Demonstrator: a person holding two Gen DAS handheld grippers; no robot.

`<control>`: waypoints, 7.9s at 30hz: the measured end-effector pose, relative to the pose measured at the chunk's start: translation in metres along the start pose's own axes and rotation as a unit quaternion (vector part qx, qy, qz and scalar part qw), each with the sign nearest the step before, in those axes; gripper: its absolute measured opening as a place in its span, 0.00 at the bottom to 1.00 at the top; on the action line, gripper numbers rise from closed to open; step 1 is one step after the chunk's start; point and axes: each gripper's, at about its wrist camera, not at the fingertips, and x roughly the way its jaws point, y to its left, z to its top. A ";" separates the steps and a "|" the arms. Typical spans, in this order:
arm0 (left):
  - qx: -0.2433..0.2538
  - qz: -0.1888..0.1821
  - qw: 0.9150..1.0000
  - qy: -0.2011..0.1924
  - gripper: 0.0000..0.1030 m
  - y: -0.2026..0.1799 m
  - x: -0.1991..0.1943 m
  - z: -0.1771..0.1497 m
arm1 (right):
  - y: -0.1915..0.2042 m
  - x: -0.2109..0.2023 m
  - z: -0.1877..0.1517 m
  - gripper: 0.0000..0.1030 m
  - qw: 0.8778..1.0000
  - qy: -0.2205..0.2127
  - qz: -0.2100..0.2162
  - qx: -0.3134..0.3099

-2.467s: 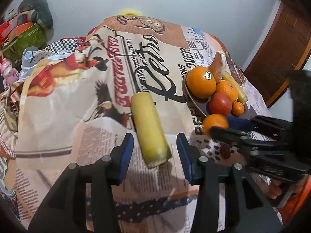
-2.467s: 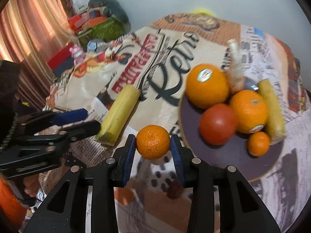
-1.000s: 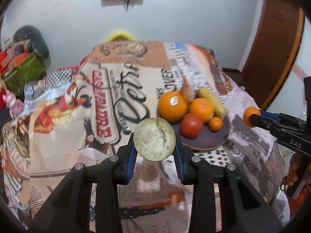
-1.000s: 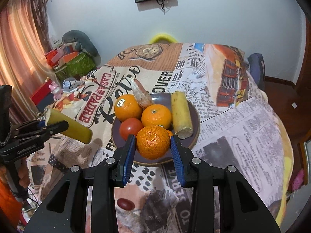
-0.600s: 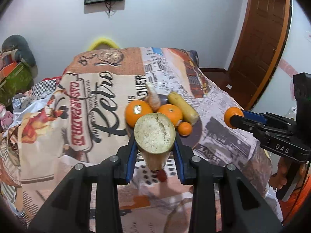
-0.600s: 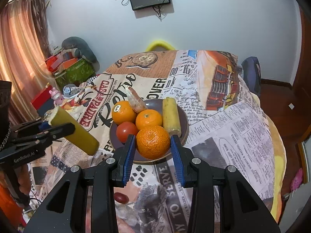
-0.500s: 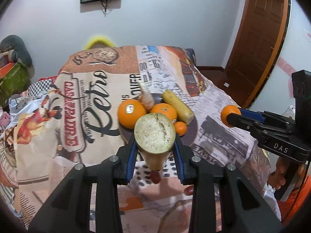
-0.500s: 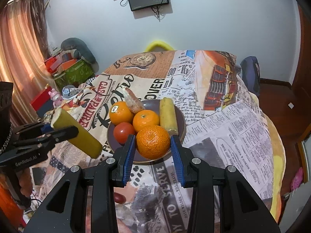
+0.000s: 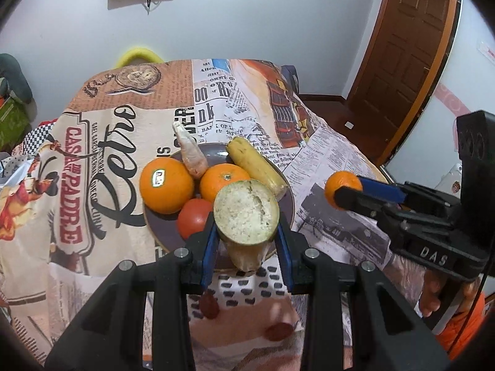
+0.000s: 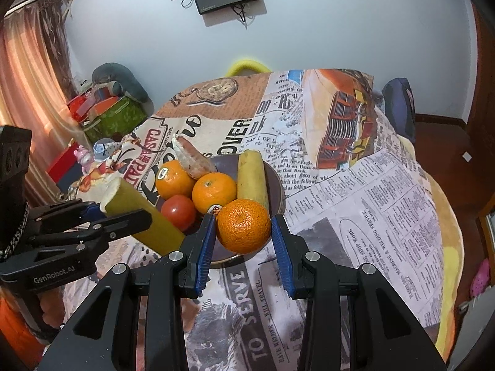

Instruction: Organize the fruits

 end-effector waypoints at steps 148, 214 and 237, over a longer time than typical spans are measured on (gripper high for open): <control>0.004 0.031 0.998 0.060 0.18 0.033 0.021 -0.078 | 0.034 0.020 -0.045 0.23 0.997 0.078 -0.001 -0.022; -0.040 0.052 0.996 -0.052 0.28 0.071 -0.018 0.008 | 0.029 0.008 0.039 0.34 0.999 -0.029 -0.020 -0.033; 0.016 0.078 0.945 -0.317 0.55 -0.024 -0.281 -0.033 | 0.119 -0.215 0.011 0.51 0.960 -0.271 -0.025 -0.072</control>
